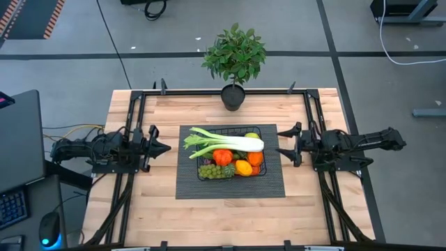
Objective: Build produce basket
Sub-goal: Return to Home Position
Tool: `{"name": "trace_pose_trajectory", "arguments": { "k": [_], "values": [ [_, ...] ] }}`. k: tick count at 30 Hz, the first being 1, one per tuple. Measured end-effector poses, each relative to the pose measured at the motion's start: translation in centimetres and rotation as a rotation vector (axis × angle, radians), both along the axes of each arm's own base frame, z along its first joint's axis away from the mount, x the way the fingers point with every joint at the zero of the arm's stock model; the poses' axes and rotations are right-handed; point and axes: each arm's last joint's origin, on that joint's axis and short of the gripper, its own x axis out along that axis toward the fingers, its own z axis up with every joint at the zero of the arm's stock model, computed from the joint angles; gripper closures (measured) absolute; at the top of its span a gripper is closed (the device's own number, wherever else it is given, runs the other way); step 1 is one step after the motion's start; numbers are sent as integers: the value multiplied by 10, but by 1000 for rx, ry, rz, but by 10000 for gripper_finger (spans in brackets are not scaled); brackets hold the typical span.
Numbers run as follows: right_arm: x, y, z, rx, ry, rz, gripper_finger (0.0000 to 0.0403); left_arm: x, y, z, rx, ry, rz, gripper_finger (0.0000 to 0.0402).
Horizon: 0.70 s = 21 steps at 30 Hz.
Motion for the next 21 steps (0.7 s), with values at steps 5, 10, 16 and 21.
{"name": "trace_pose_trajectory", "arguments": {
  "k": [5,10,16,21],
  "values": [
    [0,2,-1,-16,12,75,78,0,0,0,2,0,-8,395],
    [0,2,-1,-50,16,70,165,0,0,0,1,3,-8,386],
    [0,2,-1,-81,20,69,314,1,0,-4,-18,43,-12,395],
    [0,2,-1,-93,22,69,394,1,0,-5,-16,57,1,396]
  ]
}}
